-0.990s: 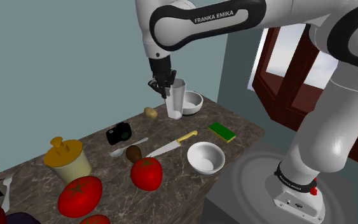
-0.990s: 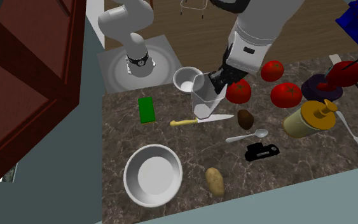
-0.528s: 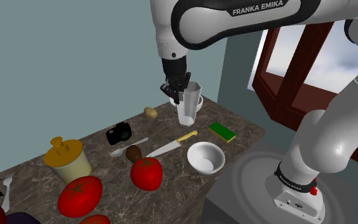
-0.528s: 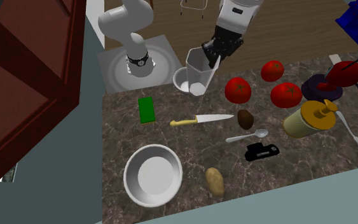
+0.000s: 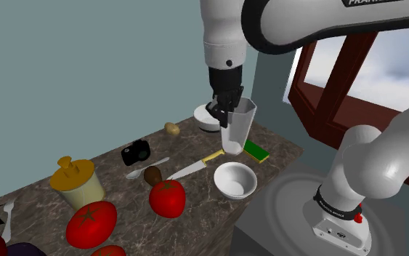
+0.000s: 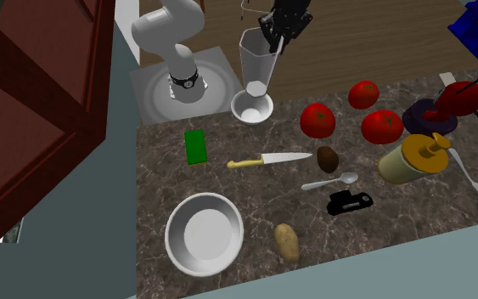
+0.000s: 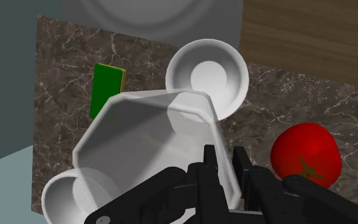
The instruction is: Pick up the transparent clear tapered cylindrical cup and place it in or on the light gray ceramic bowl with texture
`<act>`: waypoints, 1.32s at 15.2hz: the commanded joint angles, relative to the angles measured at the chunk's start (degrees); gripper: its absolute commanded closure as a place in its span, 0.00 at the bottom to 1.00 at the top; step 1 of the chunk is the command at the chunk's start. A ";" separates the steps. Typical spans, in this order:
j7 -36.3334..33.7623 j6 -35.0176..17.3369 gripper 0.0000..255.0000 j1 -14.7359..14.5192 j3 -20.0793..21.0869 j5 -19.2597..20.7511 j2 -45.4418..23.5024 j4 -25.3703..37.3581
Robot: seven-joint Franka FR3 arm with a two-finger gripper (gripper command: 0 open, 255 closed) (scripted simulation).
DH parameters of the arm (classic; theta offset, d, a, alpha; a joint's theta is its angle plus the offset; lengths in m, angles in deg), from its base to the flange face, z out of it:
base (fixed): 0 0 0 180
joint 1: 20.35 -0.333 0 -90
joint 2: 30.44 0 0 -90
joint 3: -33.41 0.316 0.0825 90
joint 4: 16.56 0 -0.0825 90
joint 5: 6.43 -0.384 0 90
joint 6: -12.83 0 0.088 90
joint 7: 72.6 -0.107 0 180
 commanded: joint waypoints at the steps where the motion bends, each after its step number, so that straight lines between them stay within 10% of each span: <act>1: -1.53 1.86 1.00 -1.30 0.85 -1.64 3.70 -1.73; 20: -2.23 -12.64 1.00 -2.09 2.53 -2.83 3.94 -16.47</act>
